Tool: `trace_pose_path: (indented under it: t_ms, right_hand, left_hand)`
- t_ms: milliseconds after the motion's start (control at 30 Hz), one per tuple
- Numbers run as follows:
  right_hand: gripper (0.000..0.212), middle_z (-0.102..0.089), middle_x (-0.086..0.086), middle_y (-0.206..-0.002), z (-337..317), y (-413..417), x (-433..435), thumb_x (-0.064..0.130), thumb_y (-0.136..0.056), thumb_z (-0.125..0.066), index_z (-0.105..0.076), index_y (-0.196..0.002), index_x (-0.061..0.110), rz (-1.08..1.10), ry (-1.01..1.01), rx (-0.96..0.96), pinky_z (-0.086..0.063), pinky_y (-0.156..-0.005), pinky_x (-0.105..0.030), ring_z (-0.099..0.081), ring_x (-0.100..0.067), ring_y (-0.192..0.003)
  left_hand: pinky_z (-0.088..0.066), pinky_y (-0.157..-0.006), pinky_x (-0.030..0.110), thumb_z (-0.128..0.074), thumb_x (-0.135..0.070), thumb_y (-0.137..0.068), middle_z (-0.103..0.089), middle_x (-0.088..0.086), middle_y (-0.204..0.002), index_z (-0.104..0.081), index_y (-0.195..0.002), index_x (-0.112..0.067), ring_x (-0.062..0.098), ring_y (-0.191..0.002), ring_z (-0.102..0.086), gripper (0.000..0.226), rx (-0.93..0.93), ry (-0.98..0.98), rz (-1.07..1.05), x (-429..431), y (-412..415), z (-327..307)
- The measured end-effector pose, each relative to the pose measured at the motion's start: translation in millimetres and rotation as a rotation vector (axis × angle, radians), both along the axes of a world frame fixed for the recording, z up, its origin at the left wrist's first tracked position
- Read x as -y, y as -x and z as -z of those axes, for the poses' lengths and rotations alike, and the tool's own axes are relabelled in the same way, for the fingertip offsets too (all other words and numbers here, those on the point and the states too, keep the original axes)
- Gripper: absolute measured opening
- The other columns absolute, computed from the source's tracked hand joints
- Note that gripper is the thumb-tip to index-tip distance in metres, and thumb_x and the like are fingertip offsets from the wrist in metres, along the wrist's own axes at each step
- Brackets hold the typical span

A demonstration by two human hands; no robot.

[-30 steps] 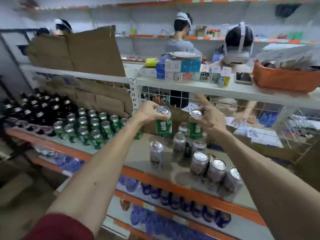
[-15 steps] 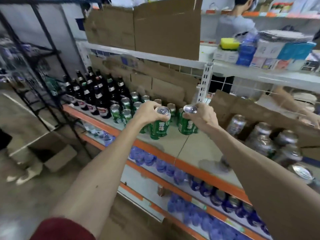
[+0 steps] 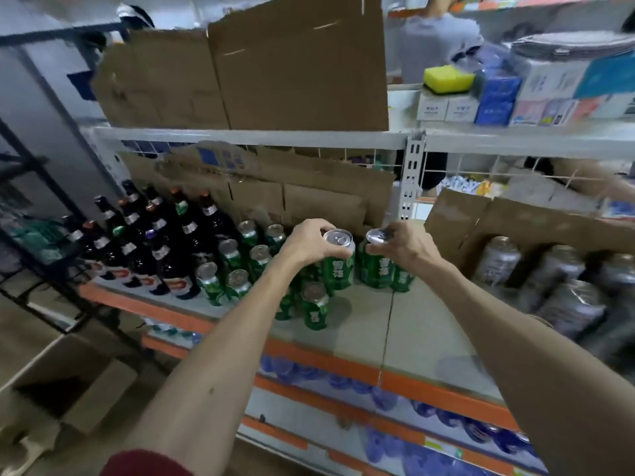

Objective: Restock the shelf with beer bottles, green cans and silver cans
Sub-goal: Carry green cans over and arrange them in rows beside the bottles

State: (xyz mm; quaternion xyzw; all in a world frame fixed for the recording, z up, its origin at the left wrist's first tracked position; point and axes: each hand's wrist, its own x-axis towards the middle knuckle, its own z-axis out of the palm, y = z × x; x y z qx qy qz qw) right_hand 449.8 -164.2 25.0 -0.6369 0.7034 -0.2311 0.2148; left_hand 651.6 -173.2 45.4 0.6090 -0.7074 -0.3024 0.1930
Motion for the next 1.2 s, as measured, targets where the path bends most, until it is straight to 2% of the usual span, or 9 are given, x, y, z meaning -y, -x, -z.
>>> trace_pose_path:
  t_ms: [100, 233, 333, 400, 500, 600, 733, 967, 1200]
  right_hand:
    - [0.043, -0.068, -0.010, -0.087, -0.6, 4.2, 2.6, 0.043, -0.076, -0.079, -0.067, -0.096, 0.007, 0.006, -0.041, -0.003, -0.055, -0.069, -0.037, -0.066, -0.027, -0.079]
    - [0.039, -0.068, -0.007, -0.087, 5.7, 11.6, 2.8, 0.043, -0.075, -0.080, -0.067, -0.092, 0.010, 0.055, -0.081, 0.015, -0.051, -0.068, -0.034, -0.064, -0.026, -0.081]
    - [0.033, -0.065, -0.006, -0.085, 8.6, 14.1, -2.0, 0.042, -0.075, -0.079, -0.063, -0.085, 0.014, 0.116, -0.092, -0.001, -0.043, -0.063, -0.029, -0.061, -0.025, -0.079]
    - [0.034, -0.068, -0.005, -0.088, 10.5, 15.9, -6.7, 0.044, -0.073, -0.079, -0.064, -0.088, 0.017, 0.147, -0.081, -0.013, -0.044, -0.064, -0.029, -0.064, -0.026, -0.082]
    - [0.043, -0.071, -0.004, -0.094, 11.2, 17.9, -17.0, 0.049, -0.072, -0.079, -0.069, -0.099, 0.016, 0.212, -0.082, -0.060, -0.050, -0.067, -0.031, -0.065, -0.025, -0.083]
    - [0.047, -0.071, -0.008, -0.089, 10.4, 16.1, -28.2, 0.049, -0.075, -0.078, -0.069, -0.095, 0.008, 0.285, -0.098, -0.088, -0.053, -0.066, -0.035, -0.064, -0.027, -0.079]
    - [0.045, -0.071, -0.010, -0.091, 11.7, 10.4, -40.0, 0.047, -0.075, -0.077, -0.070, -0.096, 0.008, 0.317, -0.066, -0.095, -0.056, -0.073, -0.040, -0.065, -0.029, -0.082]
    - [0.037, -0.069, -0.006, -0.095, 23.4, -0.6, -36.2, 0.040, -0.077, -0.077, -0.071, -0.108, 0.021, 0.292, -0.034, -0.034, -0.038, -0.066, -0.029, -0.056, -0.023, -0.078]
    - [0.048, -0.072, -0.007, -0.100, 45.5, -2.9, -23.3, 0.048, -0.072, -0.076, -0.067, -0.104, 0.013, 0.308, -0.068, -0.031, -0.056, -0.074, -0.038, -0.065, -0.027, -0.085]
  left_hand:
    - [-0.050, -0.073, 0.029, -0.086, -0.045, -0.067, -0.068, -0.007, -0.107, -0.069, -0.111, -0.022, 0.013, -0.098, -0.063, 0.052, 0.046, -0.004, 0.052, 23.0, 5.7, 3.7]
    - [-0.046, -0.072, 0.027, -0.085, -0.045, -0.068, -0.067, -0.007, -0.111, -0.068, -0.116, -0.020, 0.011, -0.098, -0.061, 0.057, 0.071, -0.022, 0.143, 39.7, 18.5, 7.8]
    - [-0.041, -0.062, 0.021, -0.085, -0.045, -0.069, -0.065, -0.008, -0.111, -0.066, -0.117, -0.021, 0.010, -0.095, -0.059, 0.057, 0.090, -0.041, 0.196, 46.7, 24.3, 12.3]
    - [-0.042, -0.060, 0.021, -0.085, -0.046, -0.067, -0.066, -0.007, -0.111, -0.066, -0.117, -0.022, 0.010, -0.095, -0.059, 0.058, 0.090, -0.049, 0.226, 50.3, 26.6, 18.3]
    - [-0.046, -0.068, 0.026, -0.086, -0.046, -0.065, -0.066, -0.005, -0.113, -0.066, -0.119, -0.022, 0.012, -0.097, -0.060, 0.062, 0.084, -0.048, 0.266, 52.5, 29.4, 27.9]
    - [-0.044, -0.076, 0.028, -0.086, -0.047, -0.066, -0.065, -0.004, -0.118, -0.064, -0.124, -0.021, 0.014, -0.100, -0.059, 0.068, 0.055, -0.062, 0.294, 52.1, 25.8, 33.6]
    - [-0.042, -0.080, 0.027, -0.086, -0.049, -0.066, -0.064, -0.003, -0.125, -0.063, -0.128, -0.018, 0.014, -0.105, -0.057, 0.073, 0.051, -0.038, 0.313, 48.1, 19.0, 40.3]
    - [-0.047, -0.092, 0.032, -0.085, -0.047, -0.067, -0.063, 0.002, -0.132, -0.061, -0.132, -0.017, 0.020, -0.120, -0.057, 0.076, 0.066, -0.041, 0.307, 50.7, 12.1, 51.5]
    - [-0.048, -0.086, 0.028, -0.085, -0.044, -0.066, -0.067, 0.001, -0.121, -0.063, -0.130, -0.017, 0.016, -0.109, -0.061, 0.072, 0.032, -0.049, 0.268, 54.2, 10.6, 67.3]
